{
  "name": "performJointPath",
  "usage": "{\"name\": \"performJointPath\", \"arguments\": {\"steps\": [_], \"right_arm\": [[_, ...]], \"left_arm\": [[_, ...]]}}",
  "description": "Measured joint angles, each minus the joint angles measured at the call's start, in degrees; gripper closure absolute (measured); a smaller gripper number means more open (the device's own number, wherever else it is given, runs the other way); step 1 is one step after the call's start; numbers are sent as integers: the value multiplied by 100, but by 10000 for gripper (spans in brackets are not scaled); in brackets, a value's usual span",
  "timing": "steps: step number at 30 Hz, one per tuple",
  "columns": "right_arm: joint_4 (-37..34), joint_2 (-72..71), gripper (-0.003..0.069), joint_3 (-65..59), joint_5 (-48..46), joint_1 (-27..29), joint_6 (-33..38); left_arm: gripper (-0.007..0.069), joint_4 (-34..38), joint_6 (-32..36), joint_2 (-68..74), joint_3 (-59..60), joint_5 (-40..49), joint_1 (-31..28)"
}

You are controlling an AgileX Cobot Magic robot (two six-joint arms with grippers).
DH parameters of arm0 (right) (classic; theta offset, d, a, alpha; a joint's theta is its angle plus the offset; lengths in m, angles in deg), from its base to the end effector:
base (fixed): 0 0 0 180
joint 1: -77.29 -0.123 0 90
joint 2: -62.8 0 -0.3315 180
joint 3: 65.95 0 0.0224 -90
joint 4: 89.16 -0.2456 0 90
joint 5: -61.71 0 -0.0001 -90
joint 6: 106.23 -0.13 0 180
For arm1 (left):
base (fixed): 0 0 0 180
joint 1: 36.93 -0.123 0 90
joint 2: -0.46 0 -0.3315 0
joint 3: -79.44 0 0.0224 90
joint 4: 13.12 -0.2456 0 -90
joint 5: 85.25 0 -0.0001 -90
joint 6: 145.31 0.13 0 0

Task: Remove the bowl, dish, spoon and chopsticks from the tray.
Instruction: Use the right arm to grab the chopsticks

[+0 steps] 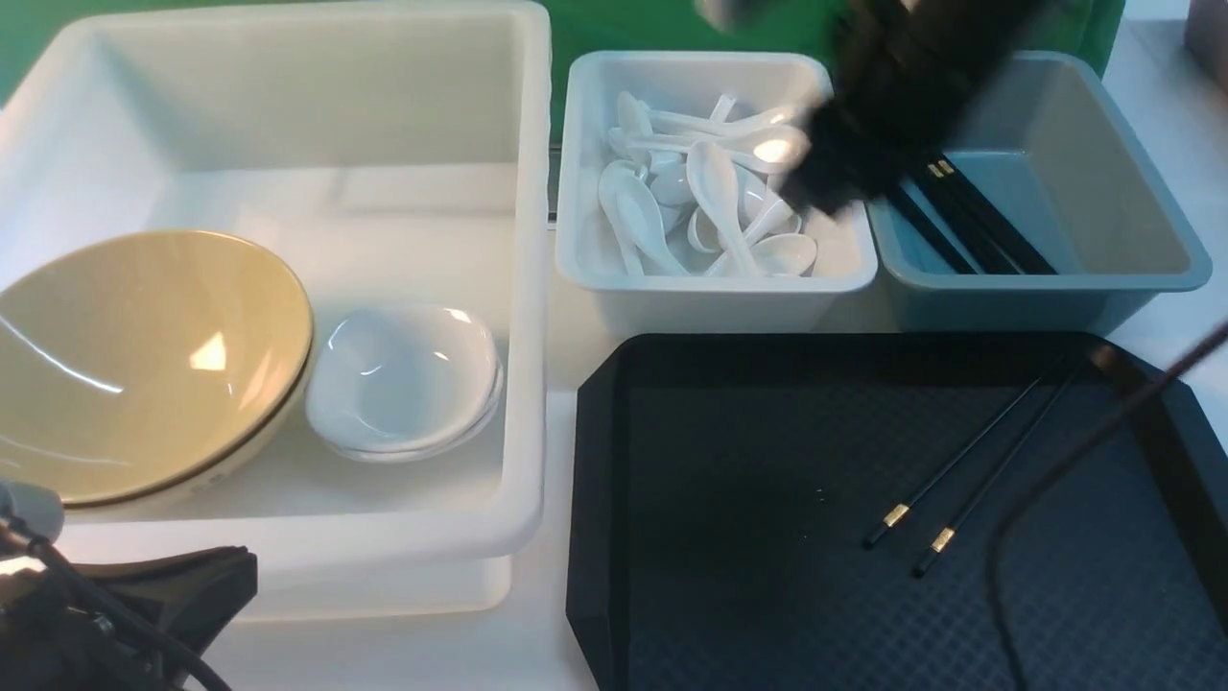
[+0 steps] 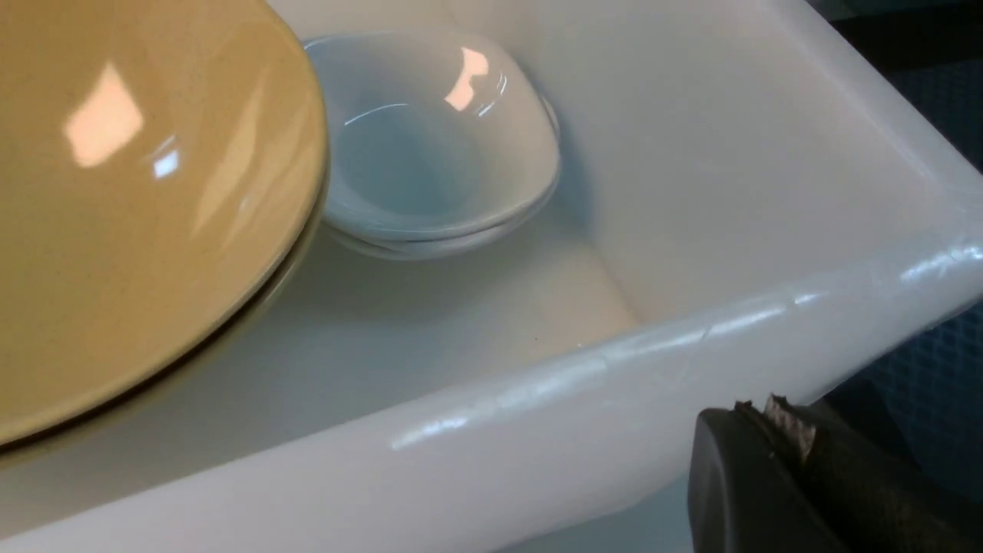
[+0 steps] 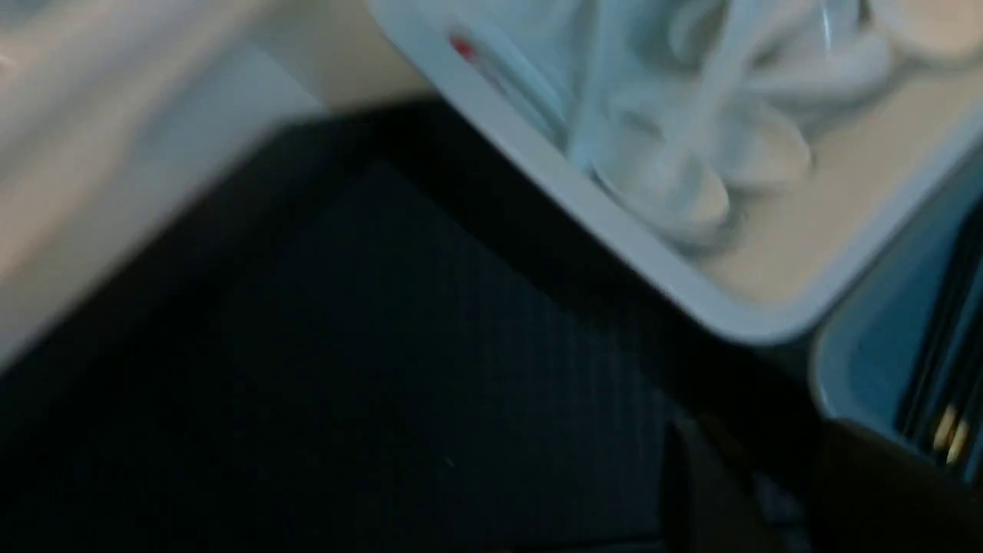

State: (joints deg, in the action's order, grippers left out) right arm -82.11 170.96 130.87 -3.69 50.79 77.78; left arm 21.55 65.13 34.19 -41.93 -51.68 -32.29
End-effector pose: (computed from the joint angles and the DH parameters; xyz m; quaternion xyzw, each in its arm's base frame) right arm 0.3650 0.1658 0.3361 -0.2705 0.9395 -0.0195 0.2090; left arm 0.0728 -0.0470 0.2557 0.1168 0.8548 -0.1562 0.4809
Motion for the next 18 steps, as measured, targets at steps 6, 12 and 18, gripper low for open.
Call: {"name": "performJointPath", "arguments": {"steps": [6,12,18], "right_arm": [[-380,274,625,-1747,1699,427,-120],[-444,773,625,-2137,2751,429,-127],[-359,909,625,-2187,1991,447,-100]], "left_arm": [[636,60,0,0,0,-79,0],[636,62,19,0,0,-147,0],[636,62,43,0,0,5,0]]}}
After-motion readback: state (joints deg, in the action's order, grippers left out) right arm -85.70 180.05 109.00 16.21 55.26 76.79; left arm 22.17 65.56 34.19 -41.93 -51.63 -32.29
